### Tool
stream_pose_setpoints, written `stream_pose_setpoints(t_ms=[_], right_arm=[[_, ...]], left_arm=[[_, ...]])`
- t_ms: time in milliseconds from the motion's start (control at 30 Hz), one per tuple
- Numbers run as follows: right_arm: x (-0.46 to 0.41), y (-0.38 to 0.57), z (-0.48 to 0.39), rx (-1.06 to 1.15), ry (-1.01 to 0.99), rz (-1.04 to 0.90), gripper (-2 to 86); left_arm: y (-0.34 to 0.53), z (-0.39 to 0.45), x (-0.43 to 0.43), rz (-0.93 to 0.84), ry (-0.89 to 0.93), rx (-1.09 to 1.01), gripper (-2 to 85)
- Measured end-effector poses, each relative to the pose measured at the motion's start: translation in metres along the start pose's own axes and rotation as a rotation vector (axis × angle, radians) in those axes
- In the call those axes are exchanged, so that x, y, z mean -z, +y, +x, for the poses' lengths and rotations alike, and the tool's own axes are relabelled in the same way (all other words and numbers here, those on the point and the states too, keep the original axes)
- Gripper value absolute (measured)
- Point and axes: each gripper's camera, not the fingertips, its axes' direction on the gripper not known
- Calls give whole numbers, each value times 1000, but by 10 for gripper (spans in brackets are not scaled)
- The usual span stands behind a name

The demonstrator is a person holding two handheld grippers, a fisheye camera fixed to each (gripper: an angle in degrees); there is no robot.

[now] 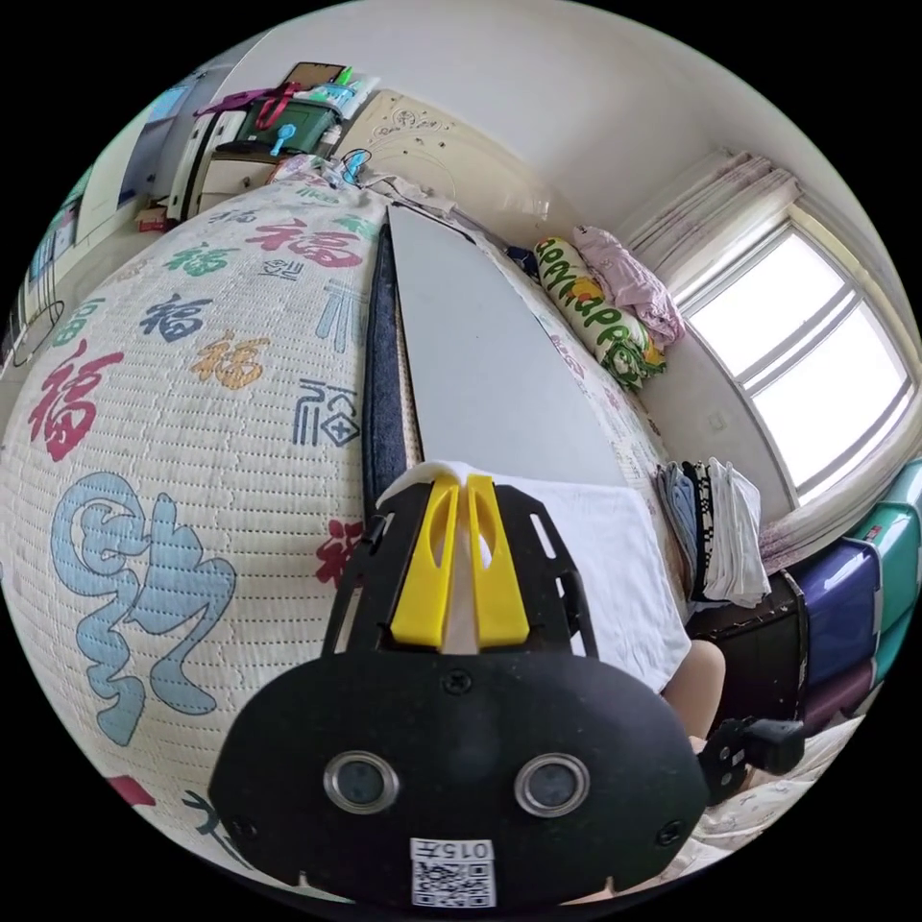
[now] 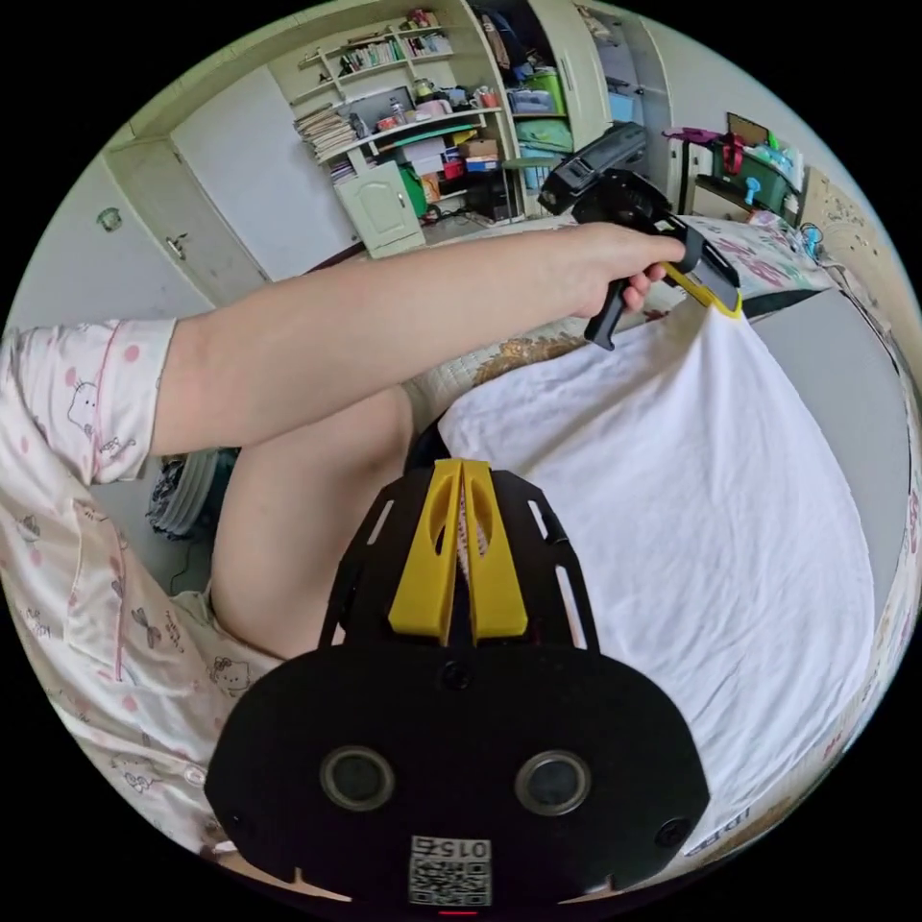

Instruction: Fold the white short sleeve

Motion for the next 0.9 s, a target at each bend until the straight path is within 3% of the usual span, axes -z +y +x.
stream_pose_setpoints(t_ms=[100,267,400,567,900], right_arm=[[-34,18,-34,-4,144,-35,3],[-29,54,-54,-110,345,71,100],[-48,58,-62,-100,297,7,74],[-46,45,-77,-142,396,-47,17],[20,-4,-80,-157,391,-50,45]], left_arm=[[-7,-16,2,-19,10,58,-6],[-16,-27,23,-5,60,108,-4],[-29,-18,46,9,1,99,1],[-53,-11,77,21,4,118,-4],[-123,10,142,19,-41,184,12]])
